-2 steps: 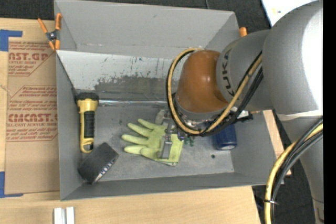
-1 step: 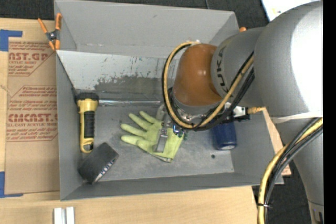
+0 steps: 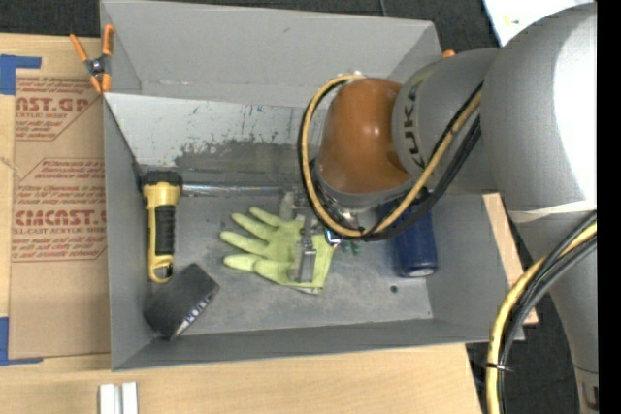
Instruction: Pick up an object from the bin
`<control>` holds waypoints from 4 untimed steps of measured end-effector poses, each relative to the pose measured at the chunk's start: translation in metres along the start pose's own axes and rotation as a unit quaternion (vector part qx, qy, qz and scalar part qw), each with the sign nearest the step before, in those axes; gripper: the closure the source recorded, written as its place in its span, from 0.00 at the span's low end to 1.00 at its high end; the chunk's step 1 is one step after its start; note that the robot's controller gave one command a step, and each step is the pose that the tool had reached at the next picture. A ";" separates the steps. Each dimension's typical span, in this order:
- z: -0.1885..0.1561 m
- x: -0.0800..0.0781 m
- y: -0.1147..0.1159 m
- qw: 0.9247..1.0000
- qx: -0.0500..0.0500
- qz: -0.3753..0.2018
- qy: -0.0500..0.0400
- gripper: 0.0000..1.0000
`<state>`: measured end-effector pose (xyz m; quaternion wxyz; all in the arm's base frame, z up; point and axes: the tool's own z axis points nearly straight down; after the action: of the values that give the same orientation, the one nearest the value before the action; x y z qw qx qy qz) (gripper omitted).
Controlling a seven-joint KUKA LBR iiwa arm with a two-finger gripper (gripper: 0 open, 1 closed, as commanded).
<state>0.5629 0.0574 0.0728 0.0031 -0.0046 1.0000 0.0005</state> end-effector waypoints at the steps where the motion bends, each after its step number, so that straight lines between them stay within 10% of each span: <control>1: 0.002 0.006 0.001 0.997 0.000 0.078 0.000 0.00; 4: 0.003 -0.006 0.008 1.000 0.000 0.031 -0.001 0.00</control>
Offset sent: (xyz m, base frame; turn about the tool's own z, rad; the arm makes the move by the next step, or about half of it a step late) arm 0.0106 0.0122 -0.0028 0.0505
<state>0.5689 0.0659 0.0702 0.0041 0.0267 0.9996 0.0004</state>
